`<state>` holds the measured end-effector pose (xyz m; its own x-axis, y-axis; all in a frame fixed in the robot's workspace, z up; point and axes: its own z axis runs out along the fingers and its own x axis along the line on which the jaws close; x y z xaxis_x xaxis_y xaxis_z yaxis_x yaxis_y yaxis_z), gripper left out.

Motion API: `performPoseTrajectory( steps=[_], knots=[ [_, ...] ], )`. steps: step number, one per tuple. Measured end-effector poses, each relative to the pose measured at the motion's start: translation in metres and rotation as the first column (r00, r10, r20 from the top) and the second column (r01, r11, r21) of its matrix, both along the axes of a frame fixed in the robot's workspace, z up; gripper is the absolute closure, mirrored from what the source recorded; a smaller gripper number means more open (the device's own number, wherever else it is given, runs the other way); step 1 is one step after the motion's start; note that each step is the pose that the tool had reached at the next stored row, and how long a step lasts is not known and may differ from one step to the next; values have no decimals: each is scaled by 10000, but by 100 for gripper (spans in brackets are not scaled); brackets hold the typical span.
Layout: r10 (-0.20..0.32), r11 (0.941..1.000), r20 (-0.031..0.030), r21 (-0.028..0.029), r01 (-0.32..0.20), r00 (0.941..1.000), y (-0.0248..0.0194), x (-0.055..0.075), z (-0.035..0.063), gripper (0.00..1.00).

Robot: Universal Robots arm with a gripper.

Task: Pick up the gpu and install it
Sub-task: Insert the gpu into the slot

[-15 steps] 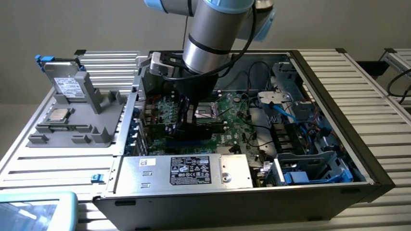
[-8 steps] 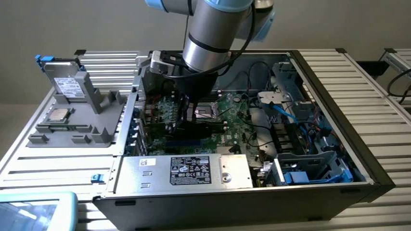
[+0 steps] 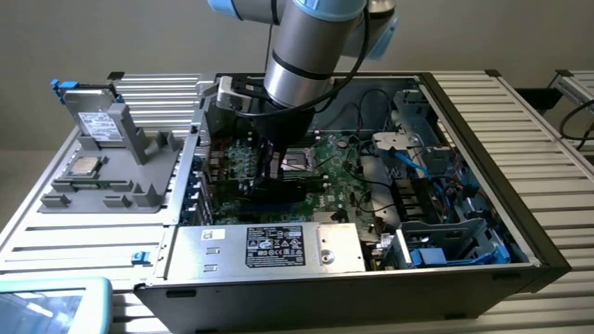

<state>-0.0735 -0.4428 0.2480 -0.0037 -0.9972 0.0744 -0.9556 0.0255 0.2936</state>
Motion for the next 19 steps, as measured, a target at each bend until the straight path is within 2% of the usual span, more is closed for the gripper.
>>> performPoseTrajectory(
  steps=[2,9,16,19],
  knots=[
    [-9,10000,-1,0,9,10000,-1,0,-35,72],
    [-60,10000,-27,1,60,10000,0,-76,-41,72],
    [-66,10000,-31,0,66,10000,1,-65,-41,72],
    [-82,10000,-39,-1,82,10000,15,-63,-41,72]
  ],
)
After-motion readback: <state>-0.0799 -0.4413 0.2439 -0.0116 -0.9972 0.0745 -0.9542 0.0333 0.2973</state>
